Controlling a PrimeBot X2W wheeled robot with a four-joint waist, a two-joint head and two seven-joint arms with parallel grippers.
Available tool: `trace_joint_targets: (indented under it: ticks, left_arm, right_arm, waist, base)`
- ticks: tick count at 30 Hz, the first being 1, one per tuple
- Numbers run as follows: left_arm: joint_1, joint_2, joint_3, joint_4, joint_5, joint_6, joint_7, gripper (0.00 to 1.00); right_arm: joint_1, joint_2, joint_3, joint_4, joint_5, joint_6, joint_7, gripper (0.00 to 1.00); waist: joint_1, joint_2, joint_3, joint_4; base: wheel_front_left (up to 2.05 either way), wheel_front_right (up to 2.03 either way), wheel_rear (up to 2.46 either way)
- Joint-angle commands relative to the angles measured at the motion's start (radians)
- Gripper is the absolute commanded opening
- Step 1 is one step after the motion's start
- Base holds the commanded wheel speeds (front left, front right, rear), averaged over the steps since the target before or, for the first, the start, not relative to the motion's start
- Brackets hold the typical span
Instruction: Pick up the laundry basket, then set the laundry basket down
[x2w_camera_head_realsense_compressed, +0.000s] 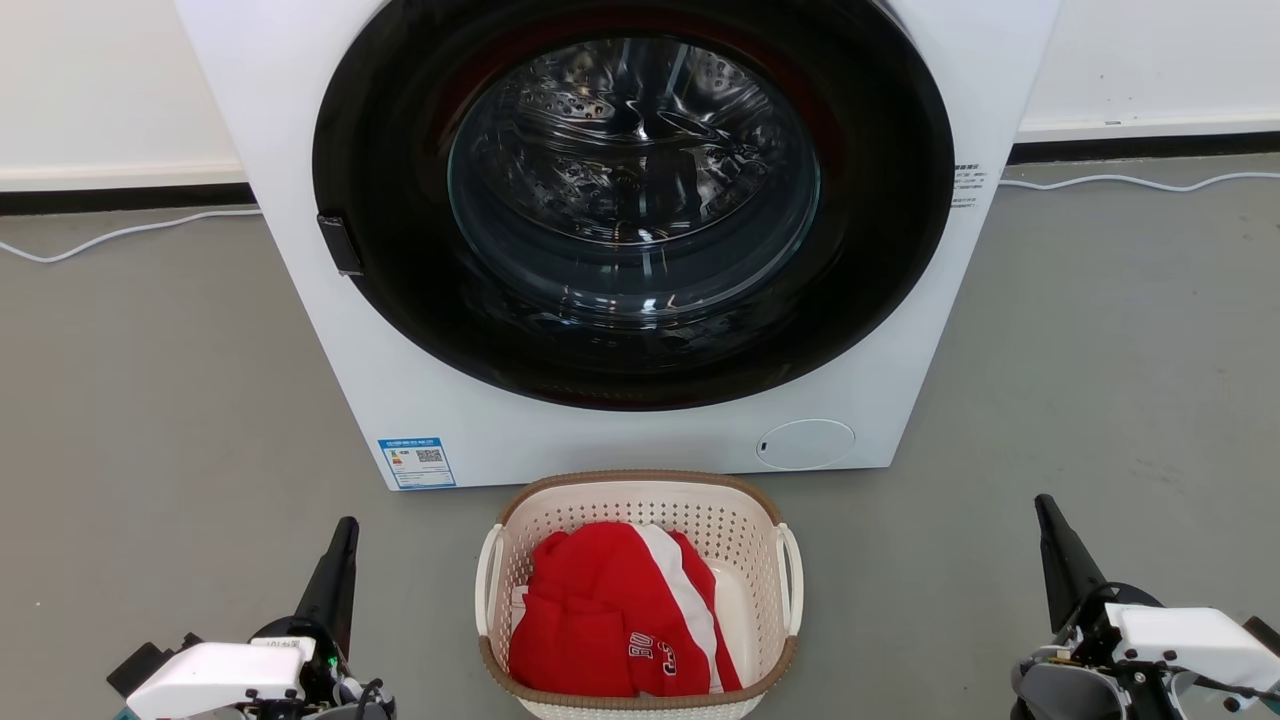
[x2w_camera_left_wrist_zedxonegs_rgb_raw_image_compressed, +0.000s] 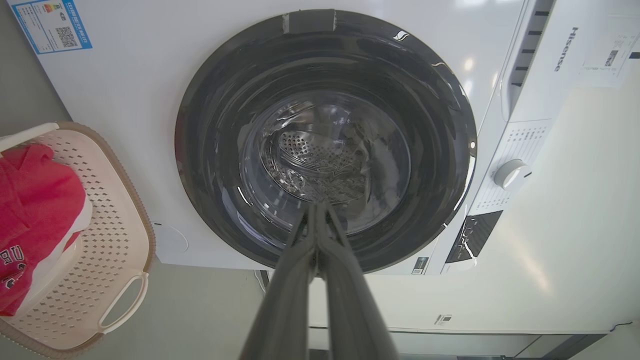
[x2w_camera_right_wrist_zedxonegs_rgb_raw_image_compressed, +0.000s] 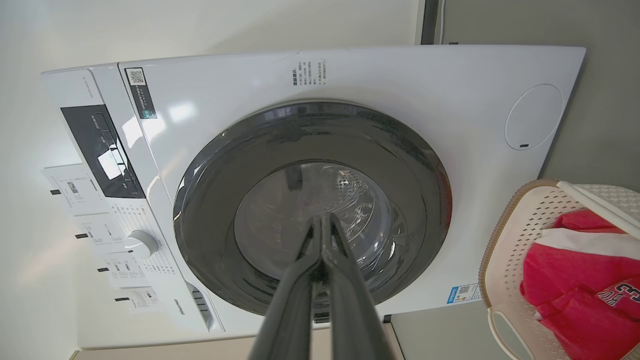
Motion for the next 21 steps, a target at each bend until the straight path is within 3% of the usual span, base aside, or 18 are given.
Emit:
trace_joint_targets:
  ticks: [1,21]
  left_arm:
    - [-0.056,0.012,0.03,-0.029,-0.006,-0.007,0.006,0.0]
    - [-0.056,0.012,0.03,-0.029,-0.006,-0.007,0.006,0.0]
  right_arm:
    - [-0.041,-0.009,0.018,-0.028,0.006,0.007,0.008,0.0]
    - [-0.041,-0.009,0.018,-0.028,0.006,0.007,0.007,0.0]
  waist:
    - [0.0,-0.0001,0.0,0.0]
    - [0.0,-0.0001,0.0,0.0]
  base:
    - [0.0,0.0,0.0]
    - [0.0,0.0,0.0]
